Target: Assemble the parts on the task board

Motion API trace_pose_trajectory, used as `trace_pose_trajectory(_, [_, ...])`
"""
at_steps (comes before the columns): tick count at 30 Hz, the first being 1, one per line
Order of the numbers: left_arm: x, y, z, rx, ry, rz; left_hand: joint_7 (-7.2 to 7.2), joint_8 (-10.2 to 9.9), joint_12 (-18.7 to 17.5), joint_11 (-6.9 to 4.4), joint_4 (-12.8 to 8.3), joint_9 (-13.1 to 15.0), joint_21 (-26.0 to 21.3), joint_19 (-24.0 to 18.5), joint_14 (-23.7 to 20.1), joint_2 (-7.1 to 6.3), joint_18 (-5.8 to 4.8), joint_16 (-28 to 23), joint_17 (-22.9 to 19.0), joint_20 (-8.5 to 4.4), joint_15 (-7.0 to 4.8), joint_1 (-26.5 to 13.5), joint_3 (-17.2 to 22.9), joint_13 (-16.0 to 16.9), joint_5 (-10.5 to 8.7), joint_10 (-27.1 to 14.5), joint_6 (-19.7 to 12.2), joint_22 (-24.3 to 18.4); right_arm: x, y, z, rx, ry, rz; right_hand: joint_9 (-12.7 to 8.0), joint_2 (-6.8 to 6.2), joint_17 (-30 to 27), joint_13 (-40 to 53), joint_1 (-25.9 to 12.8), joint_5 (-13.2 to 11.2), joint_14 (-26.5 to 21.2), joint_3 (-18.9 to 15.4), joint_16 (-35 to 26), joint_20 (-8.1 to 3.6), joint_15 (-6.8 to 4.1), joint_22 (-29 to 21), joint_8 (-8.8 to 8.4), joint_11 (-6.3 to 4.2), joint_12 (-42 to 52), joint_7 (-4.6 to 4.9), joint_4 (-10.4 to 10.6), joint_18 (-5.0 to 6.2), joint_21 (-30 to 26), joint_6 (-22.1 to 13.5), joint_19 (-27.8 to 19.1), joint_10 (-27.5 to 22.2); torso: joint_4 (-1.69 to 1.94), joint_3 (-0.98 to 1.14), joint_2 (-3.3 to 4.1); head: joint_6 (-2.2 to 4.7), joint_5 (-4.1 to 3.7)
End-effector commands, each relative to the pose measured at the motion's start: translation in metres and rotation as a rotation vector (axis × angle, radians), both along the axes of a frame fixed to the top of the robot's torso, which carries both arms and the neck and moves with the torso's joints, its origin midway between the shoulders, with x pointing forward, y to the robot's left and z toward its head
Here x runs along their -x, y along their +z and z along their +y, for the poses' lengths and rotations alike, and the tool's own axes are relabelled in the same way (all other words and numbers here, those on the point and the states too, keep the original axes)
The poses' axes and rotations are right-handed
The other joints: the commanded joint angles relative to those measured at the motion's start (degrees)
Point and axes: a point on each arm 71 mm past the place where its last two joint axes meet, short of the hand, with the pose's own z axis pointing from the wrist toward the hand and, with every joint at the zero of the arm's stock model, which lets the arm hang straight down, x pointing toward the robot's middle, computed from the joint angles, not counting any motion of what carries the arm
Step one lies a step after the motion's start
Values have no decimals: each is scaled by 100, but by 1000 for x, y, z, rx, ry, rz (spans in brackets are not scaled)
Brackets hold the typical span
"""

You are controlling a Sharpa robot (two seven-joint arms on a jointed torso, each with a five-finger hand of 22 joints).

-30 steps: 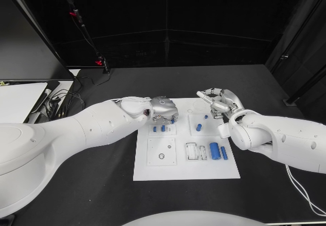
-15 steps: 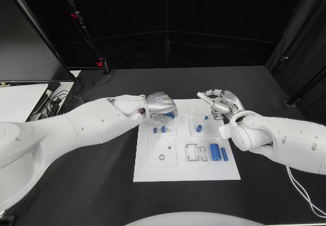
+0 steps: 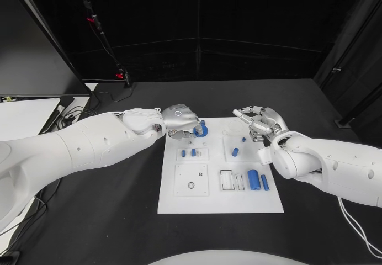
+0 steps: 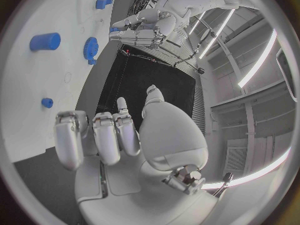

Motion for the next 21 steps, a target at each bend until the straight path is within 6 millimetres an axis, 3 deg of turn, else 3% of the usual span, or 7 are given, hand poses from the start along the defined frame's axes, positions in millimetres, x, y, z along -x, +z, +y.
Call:
trace_pose_trajectory(1, [0, -2, 8, -33, 34, 39, 78, -6, -29, 5, 35, 7, 18, 598, 603, -1, -83, 30, 1509, -56, 41, -45, 13, -5, 33, 14, 46, 1509, 0, 1, 0, -3, 4, -5, -10, 52, 1507, 1508, 17, 23, 605, 13, 14, 26, 22, 1354, -21, 45, 19, 312, 18, 62, -33, 23, 305, 607, -3, -8, 5, -7, 9])
trace_pose_trajectory(9, [1, -3, 24, -45, 61, 58, 89, -18, -48, 18, 38, 2, 18, 598, 603, 4, -83, 30, 1509, -57, 60, -69, 15, -4, 32, 15, 38, 1509, 0, 1, -2, -2, 3, -5, -10, 52, 1507, 1508, 17, 23, 605, 13, 14, 26, 22, 1354, -21, 45, 19, 312, 18, 62, -33, 23, 305, 607, -4, -5, 8, -15, 28])
trace_pose_trajectory(21, [0, -7, 22, -59, 62, 72, 88, -21, -54, 19, 35, 1, 18, 598, 603, 5, -83, 30, 1509, -57, 66, -70, 18, -4, 32, 14, 35, 1509, 0, 1, -2, -3, 4, -5, -10, 52, 1507, 1508, 17, 23, 605, 13, 14, 26, 22, 1354, -21, 45, 19, 312, 18, 62, -33, 23, 305, 607, -16, -10, 13, -34, 38])
